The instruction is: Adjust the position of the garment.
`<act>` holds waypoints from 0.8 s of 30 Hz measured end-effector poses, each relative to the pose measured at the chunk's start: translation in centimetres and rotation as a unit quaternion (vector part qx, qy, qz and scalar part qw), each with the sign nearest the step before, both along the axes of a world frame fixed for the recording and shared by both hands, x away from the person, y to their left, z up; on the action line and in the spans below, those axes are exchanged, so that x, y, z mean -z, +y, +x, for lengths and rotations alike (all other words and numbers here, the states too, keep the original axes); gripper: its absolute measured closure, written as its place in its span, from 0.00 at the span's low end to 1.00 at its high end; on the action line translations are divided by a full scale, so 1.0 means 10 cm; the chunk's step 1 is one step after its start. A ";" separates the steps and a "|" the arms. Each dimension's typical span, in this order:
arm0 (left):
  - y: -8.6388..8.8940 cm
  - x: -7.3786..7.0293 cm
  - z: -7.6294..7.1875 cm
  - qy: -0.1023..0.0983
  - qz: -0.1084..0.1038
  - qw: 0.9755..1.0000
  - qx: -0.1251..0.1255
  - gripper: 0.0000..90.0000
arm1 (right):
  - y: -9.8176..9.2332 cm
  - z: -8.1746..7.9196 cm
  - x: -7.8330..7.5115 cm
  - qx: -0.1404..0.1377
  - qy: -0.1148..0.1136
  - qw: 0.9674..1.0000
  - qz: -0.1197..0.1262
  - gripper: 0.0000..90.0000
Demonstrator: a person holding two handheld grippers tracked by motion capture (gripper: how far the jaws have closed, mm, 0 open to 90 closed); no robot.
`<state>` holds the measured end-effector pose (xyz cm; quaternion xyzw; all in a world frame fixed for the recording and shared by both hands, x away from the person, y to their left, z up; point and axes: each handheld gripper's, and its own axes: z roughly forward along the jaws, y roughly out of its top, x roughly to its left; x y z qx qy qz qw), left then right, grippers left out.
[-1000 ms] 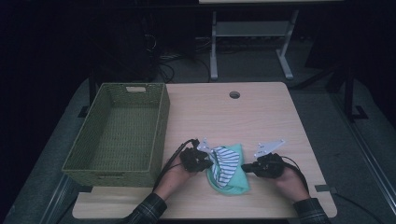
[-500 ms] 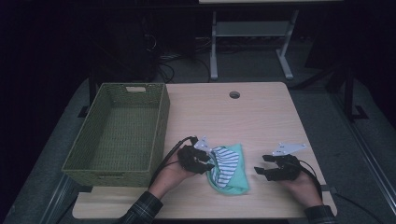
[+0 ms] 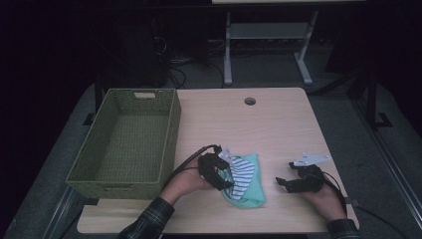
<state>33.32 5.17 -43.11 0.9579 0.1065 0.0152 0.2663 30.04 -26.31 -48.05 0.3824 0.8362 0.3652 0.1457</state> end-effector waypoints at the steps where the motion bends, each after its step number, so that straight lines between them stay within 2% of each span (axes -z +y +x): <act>1: -0.01 0.01 0.00 -0.002 0.003 1.000 0.001 0.31 | 0.00 0.00 0.01 0.000 -0.002 1.000 0.002 0.20; 6: -0.07 0.05 0.01 -0.003 0.020 1.000 0.012 0.23 | 0.00 0.01 0.02 0.000 -0.005 1.000 0.005 0.20; 14: -0.14 0.16 0.00 -0.011 0.054 0.998 0.027 0.20 | 0.00 0.01 0.02 0.003 -0.005 1.000 0.005 0.20; 24: -0.14 0.20 0.01 -0.007 0.054 0.998 0.026 0.18 | -0.01 0.01 0.02 0.005 -0.006 1.000 0.003 0.19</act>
